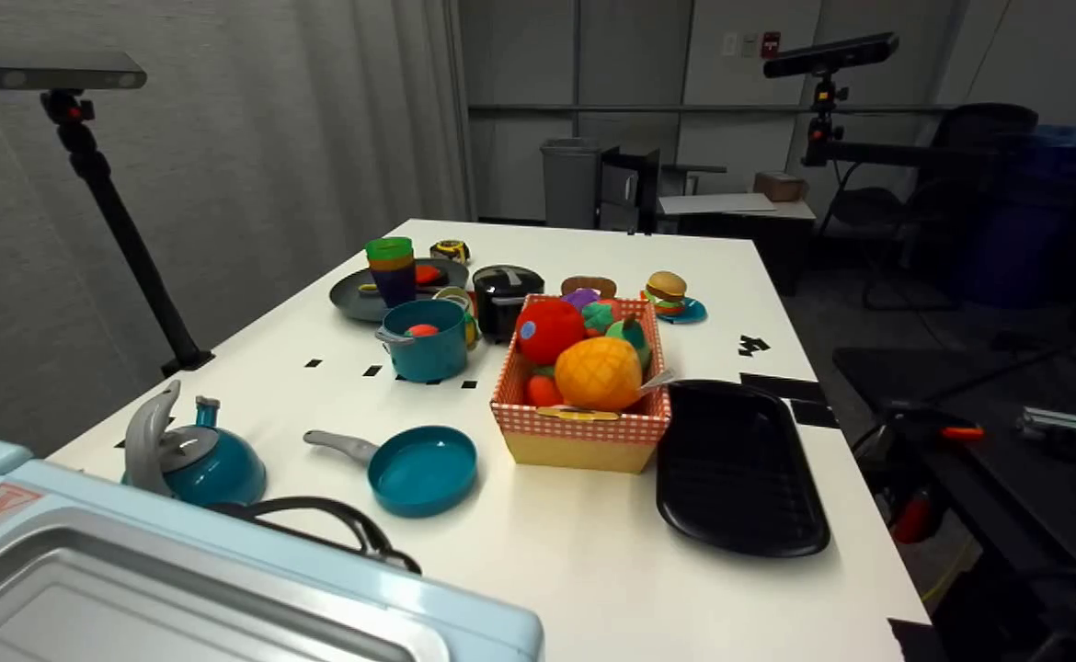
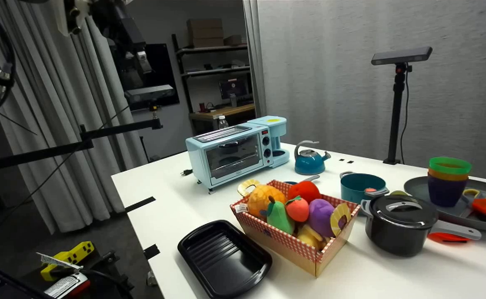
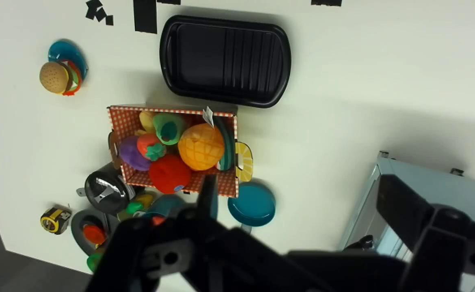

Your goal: Remove the lid from the black pot

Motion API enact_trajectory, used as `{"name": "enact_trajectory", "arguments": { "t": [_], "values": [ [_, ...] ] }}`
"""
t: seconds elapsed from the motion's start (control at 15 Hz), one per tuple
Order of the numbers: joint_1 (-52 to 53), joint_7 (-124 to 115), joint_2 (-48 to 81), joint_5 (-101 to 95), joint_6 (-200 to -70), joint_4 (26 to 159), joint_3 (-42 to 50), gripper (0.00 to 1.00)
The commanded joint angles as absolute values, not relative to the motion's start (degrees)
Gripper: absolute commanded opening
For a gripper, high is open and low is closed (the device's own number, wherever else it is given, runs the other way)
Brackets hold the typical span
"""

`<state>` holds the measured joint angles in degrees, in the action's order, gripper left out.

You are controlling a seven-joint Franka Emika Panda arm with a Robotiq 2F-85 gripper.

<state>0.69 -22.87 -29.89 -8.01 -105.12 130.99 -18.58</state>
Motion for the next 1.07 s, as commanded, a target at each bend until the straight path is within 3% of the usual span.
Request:
{"name": "enact_trajectory", "arguments": {
  "t": [0.0, 1.0],
  "values": [
    [2.3, -23.5, -29.6, -8.7, -104.9, 130.9, -17.3, 1.0],
    [1.2, -22.3, -28.4, -8.2, -106.3, 131.6, -13.2, 1.0]
  ]
}}
